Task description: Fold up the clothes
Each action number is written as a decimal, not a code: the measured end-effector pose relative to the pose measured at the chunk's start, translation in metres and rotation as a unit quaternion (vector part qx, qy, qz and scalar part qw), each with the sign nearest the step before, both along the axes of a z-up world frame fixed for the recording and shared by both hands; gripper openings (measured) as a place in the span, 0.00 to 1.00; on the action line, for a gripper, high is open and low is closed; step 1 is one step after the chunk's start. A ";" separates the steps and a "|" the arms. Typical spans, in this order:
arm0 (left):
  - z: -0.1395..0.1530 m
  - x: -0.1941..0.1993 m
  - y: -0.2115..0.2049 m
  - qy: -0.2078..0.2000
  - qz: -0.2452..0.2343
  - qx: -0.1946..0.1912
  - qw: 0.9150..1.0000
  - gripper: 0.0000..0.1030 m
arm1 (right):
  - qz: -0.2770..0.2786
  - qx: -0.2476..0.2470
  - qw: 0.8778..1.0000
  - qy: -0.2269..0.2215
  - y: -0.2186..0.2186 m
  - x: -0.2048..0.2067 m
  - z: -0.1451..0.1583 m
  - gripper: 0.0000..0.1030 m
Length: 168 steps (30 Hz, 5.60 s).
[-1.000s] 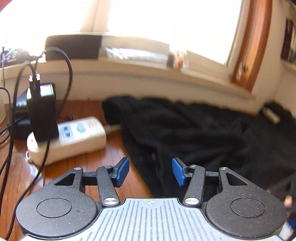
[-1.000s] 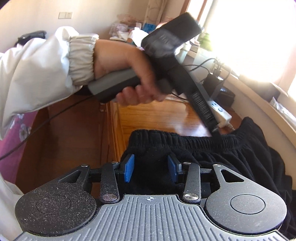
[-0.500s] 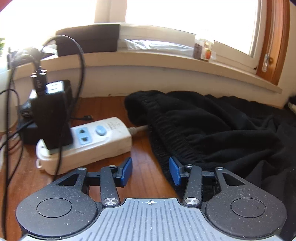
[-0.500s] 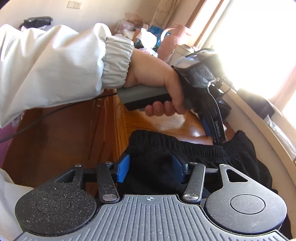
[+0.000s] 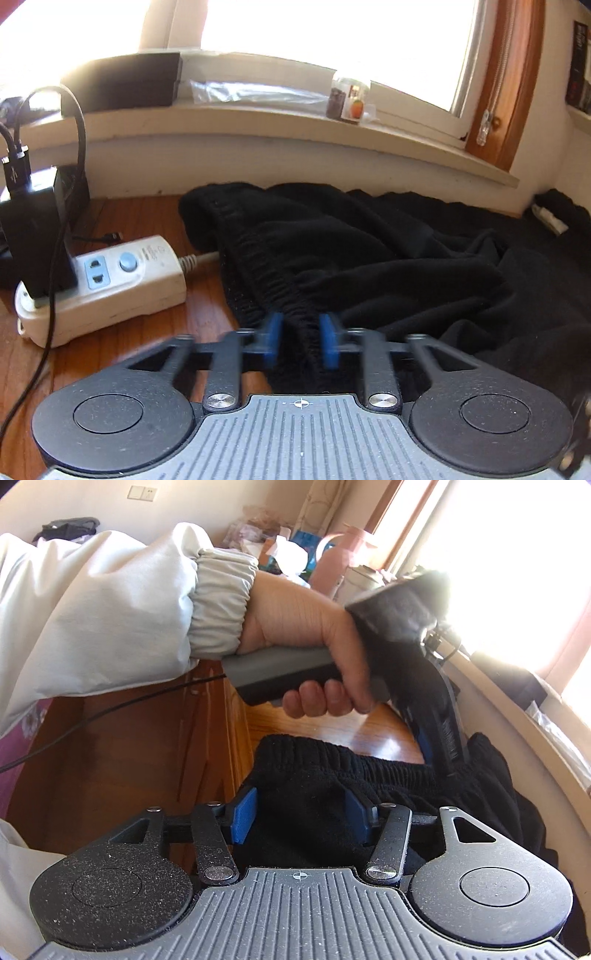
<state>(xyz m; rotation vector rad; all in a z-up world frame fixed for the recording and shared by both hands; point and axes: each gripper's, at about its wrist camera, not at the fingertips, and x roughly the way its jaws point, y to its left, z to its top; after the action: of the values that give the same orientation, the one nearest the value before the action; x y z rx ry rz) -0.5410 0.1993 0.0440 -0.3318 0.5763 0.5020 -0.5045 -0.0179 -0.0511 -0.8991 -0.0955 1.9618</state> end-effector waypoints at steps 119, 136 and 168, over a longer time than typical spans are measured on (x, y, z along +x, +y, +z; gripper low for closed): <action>-0.025 0.363 -0.075 0.030 -0.276 0.044 0.960 0.39 | -0.562 0.008 0.800 0.209 -0.166 0.570 -0.022 0.67; -0.021 0.324 -0.097 0.030 -0.287 0.054 0.956 0.42 | -0.563 0.067 0.793 0.223 -0.257 0.503 -0.012 0.68; -0.004 0.310 -0.106 -0.003 -0.310 0.049 0.949 0.42 | -0.552 0.037 0.804 0.217 -0.354 0.532 -0.035 0.90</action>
<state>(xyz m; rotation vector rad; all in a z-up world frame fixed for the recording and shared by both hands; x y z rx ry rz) -0.2311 0.0936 0.0400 -0.0451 0.6122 -0.0790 0.0277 -0.3722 -0.0861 -0.2645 0.5150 0.9773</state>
